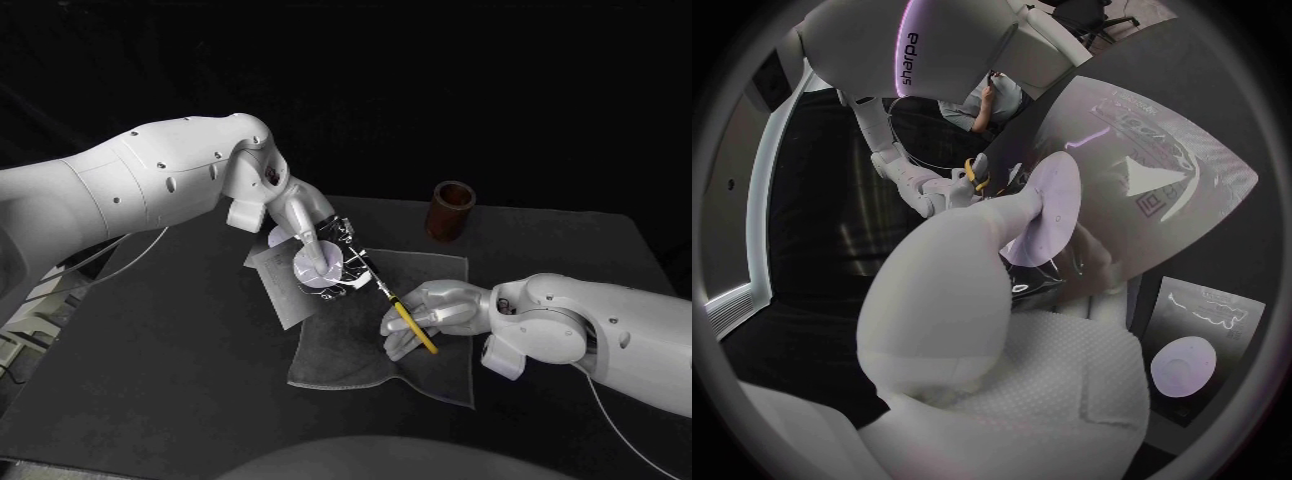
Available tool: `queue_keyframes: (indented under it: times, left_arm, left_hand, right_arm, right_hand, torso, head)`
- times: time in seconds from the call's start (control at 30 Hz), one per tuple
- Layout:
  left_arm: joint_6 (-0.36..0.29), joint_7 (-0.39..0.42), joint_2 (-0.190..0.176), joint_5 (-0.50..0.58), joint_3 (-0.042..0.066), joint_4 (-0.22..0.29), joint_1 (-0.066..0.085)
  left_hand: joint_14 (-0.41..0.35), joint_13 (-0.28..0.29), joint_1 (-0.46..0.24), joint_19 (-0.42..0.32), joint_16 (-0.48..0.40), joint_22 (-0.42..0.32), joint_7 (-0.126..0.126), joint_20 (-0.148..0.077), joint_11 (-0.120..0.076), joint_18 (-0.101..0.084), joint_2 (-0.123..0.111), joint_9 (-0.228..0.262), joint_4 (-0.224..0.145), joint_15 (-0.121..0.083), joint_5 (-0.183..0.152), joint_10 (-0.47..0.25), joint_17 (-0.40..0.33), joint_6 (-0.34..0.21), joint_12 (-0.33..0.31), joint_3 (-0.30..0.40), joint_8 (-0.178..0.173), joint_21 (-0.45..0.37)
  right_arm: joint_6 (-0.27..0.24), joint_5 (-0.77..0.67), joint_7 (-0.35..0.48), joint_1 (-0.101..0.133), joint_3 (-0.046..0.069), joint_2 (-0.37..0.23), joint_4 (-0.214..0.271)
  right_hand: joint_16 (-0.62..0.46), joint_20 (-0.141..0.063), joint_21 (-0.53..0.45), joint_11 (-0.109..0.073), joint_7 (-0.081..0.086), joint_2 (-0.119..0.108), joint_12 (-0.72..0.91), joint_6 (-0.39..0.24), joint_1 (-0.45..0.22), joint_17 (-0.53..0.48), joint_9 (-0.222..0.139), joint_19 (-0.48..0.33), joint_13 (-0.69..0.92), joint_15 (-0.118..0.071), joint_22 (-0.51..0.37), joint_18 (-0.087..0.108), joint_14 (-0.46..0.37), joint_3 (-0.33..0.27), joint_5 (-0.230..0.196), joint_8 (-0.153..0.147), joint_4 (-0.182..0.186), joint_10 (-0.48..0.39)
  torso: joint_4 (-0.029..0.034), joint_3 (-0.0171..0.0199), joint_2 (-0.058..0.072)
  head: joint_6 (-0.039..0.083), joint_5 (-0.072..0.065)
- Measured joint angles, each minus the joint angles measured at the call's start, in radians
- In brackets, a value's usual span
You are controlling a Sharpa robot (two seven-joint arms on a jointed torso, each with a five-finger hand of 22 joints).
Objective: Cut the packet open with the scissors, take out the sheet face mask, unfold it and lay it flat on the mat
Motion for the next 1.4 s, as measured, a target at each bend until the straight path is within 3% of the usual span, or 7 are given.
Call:
queue_keyframes:
  times: [0.1,0.3,0.5,0.87,1.03,1.2,1.4]
  left_arm:
    - [0.0,0.002,0.001,0.0,0.0,0.001,0.0]
    - [0.0,0.005,0.0,0.0,0.001,0.001,0.0]
    - [0.0,0.006,0.0,-0.001,0.0,0.001,0.0]
    - [0.0,0.006,-0.001,-0.006,0.0,0.002,-0.001]
    - [0.0,0.006,-0.001,-0.007,0.0,0.002,-0.001]
    - [0.0,0.006,-0.002,-0.007,0.0,-0.001,-0.001]
    - [0.001,0.006,-0.004,-0.009,0.0,-0.003,-0.001]
  left_hand:
    - [0.0,0.0,0.0,0.0,0.0,0.0,0.0,0.0,0.0,0.0,0.0,0.0,0.0,0.0,0.0,0.0,0.0,0.0,0.0,0.0,0.002,0.0]
    - [0.003,0.0,0.0,0.0,0.0,0.0,0.0,0.0,0.002,0.0,0.0,0.0,0.0,-0.003,0.0,-0.002,0.0,0.0,-0.001,0.0,0.004,0.0]
    - [0.003,0.0,0.0,0.0,0.0,0.0,0.001,0.0,0.002,-0.001,0.0,0.0,0.0,-0.003,0.0,-0.002,0.0,-0.002,-0.001,0.0,0.004,0.0]
    - [0.003,0.0,-0.003,0.0,0.0,0.001,0.001,0.0,-0.002,-0.002,0.003,0.0,0.003,-0.002,-0.001,0.002,0.001,-0.002,-0.001,0.003,0.004,0.005]
    - [0.002,0.001,-0.004,0.0,0.0,0.001,0.0,0.0,-0.002,-0.004,0.004,0.0,0.003,-0.002,-0.001,0.002,0.001,-0.003,-0.001,0.003,0.004,0.005]
    - [0.002,0.001,-0.004,0.0,0.0,0.001,0.0,0.0,-0.002,-0.008,0.004,0.0,0.003,-0.002,-0.004,0.003,0.001,-0.003,0.003,0.003,0.003,0.005]
    - [0.002,0.001,-0.004,0.0,0.0,0.001,0.0,0.0,0.001,-0.008,0.004,0.0,0.0,-0.002,0.0,0.006,0.001,-0.003,0.003,0.006,0.002,0.005]
  right_arm:
    - [-0.004,0.0,0.0,0.0,0.0,0.0,-0.001]
    - [-0.015,-0.001,-0.005,0.0,0.0,-0.004,-0.006]
    - [-0.026,-0.004,-0.007,0.001,0.0,-0.003,-0.006]
    - [-0.043,-0.014,-0.007,0.002,0.001,-0.003,-0.001]
    - [-0.045,-0.023,-0.01,0.002,0.001,-0.006,0.004]
    - [-0.045,-0.032,-0.012,0.002,0.001,-0.02,0.026]
    - [-0.062,-0.034,0.008,0.001,0.0,-0.05,0.072]
  right_hand:
    - [0.044,-0.01,0.02,-0.029,-0.003,0.021,0.033,0.062,0.016,0.008,-0.004,0.066,0.004,-0.028,0.01,0.0,0.084,-0.003,0.0,0.028,0.003,0.069]
    - [0.119,-0.053,0.07,-0.075,-0.065,0.071,0.074,0.149,0.052,0.046,0.033,0.159,0.026,-0.089,0.027,0.0,0.237,0.011,0.0,0.099,0.017,0.188]
    - [0.183,-0.103,0.13,-0.121,-0.116,0.093,0.118,0.183,0.062,0.113,0.141,0.275,0.075,-0.143,0.046,0.0,0.355,0.052,0.0,0.208,0.057,0.305]
    - [0.249,-0.14,0.165,-0.16,-0.153,0.11,0.199,0.196,0.047,0.227,0.296,0.368,0.19,-0.194,0.054,0.0,0.442,0.126,0.0,0.346,0.128,0.361]
    - [0.183,-0.123,0.141,-0.151,-0.115,0.091,0.112,0.122,0.054,0.231,0.277,0.339,0.182,-0.152,0.039,0.0,0.345,0.125,0.0,0.241,0.158,0.307]
    - [0.062,-0.057,0.081,-0.055,-0.01,-0.009,-0.027,-0.018,0.062,0.184,0.137,0.246,0.122,-0.065,0.008,-0.001,0.176,0.088,0.0,0.0,0.191,0.137]
    - [0.053,-0.049,0.072,-0.055,-0.002,-0.021,-0.059,0.014,0.137,0.166,0.037,0.234,0.084,-0.068,0.005,-0.001,0.213,0.104,0.0,-0.093,0.151,0.152]
  torso:
    - [-0.0002,-0.0003,0.0]
    - [-0.0002,-0.0004,0.0]
    - [0.0002,-0.0008,0.0]
    - [0.0006,-0.0011,0.0]
    - [0.0006,-0.0011,0.0]
    - [0.0007,-0.001,0.0]
    - [0.0008,-0.0005,0.0]
  head:
    - [-0.001,-0.001]
    - [-0.004,-0.003]
    - [-0.005,-0.007]
    - [-0.004,-0.012]
    - [-0.001,-0.012]
    - [0.002,-0.012]
    - [0.006,-0.012]
